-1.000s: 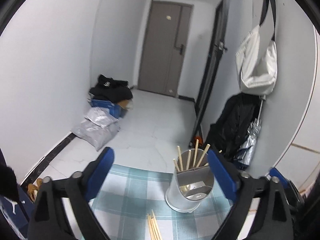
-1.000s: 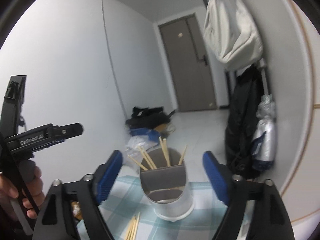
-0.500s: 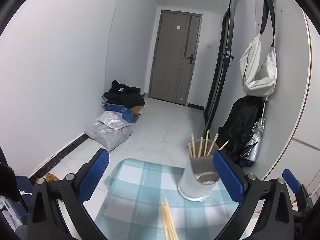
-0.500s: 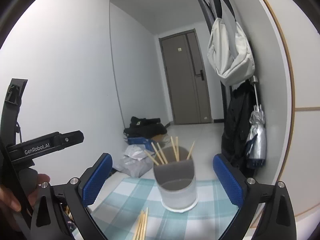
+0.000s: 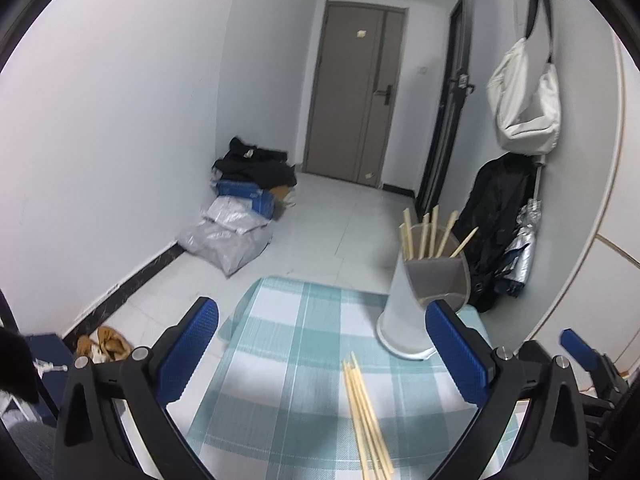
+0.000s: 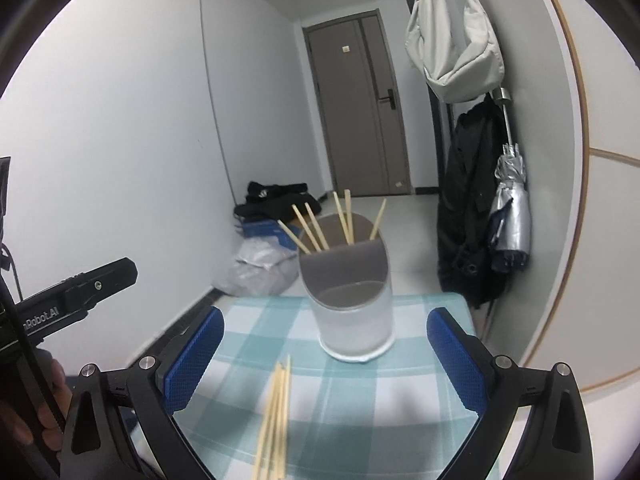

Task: Organize utensils
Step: 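Open both grippers and move them back over the chopstick pile, then lower the right gripper onto the chopsticks and pinch one chopstick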

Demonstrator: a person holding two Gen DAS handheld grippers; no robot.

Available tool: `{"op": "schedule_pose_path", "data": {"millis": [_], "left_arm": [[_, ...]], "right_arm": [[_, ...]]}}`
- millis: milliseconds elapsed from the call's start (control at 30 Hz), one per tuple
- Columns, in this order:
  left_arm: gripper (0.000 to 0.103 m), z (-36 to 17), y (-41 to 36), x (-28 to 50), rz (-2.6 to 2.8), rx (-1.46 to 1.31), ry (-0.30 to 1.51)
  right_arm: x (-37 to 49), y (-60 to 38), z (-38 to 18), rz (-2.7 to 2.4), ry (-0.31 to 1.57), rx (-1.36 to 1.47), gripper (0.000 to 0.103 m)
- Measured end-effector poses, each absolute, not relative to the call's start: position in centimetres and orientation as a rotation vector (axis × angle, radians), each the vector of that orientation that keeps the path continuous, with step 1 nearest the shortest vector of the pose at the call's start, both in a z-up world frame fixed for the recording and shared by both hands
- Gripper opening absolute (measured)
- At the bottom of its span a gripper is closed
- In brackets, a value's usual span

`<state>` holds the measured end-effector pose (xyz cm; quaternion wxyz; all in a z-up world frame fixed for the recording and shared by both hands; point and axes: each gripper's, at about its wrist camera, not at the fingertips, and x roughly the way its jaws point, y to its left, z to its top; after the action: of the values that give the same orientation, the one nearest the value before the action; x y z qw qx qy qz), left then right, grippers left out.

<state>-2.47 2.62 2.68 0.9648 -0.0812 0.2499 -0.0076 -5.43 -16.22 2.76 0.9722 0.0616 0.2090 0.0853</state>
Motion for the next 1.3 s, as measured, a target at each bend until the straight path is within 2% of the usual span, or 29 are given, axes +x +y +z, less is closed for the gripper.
{"op": "schedule_pose_path", "data": {"millis": [433, 700, 767, 833, 1000, 1100, 1267, 1300], "left_arm": [[0.102, -1.2, 4.5, 0.2, -0.002, -0.224, 0.612], [0.102, -1.9, 7.1, 1.8, 0.05, -0.297, 0.666], [0.102, -2.1, 7.7, 2.0, 0.056, -0.33, 0.687], [0.102, -2.3, 8.3, 2.3, 0.061, -0.357, 0.704], [0.102, -2.7, 9.3, 3.1, 0.075, -0.422, 0.739], [0.102, -2.9, 9.9, 3.2, 0.087, -0.472, 0.746], [0.102, -3.3, 10.4, 3.5, 0.078, -0.524, 0.777], [0.102, -3.4, 10.4, 3.6, 0.08, -0.533, 0.779]], "right_arm": [[-2.0, -14.0, -1.6, 0.192, 0.592, 0.043, 0.102], [2.6, -10.8, -6.0, 0.252, 0.822, -0.056, 0.099], [3.6, -9.9, -7.5, 0.257, 0.882, -0.098, 0.094], [4.3, -9.3, -8.6, 0.258, 0.913, -0.135, 0.082], [6.0, -8.2, -10.8, 0.294, 0.995, -0.137, 0.062], [6.5, -7.2, -11.5, 0.293, 1.02, -0.174, 0.061], [7.0, -7.0, -11.8, 0.275, 1.05, -0.172, 0.05], [7.0, -7.0, -11.7, 0.273, 1.053, -0.173, 0.043]]}}
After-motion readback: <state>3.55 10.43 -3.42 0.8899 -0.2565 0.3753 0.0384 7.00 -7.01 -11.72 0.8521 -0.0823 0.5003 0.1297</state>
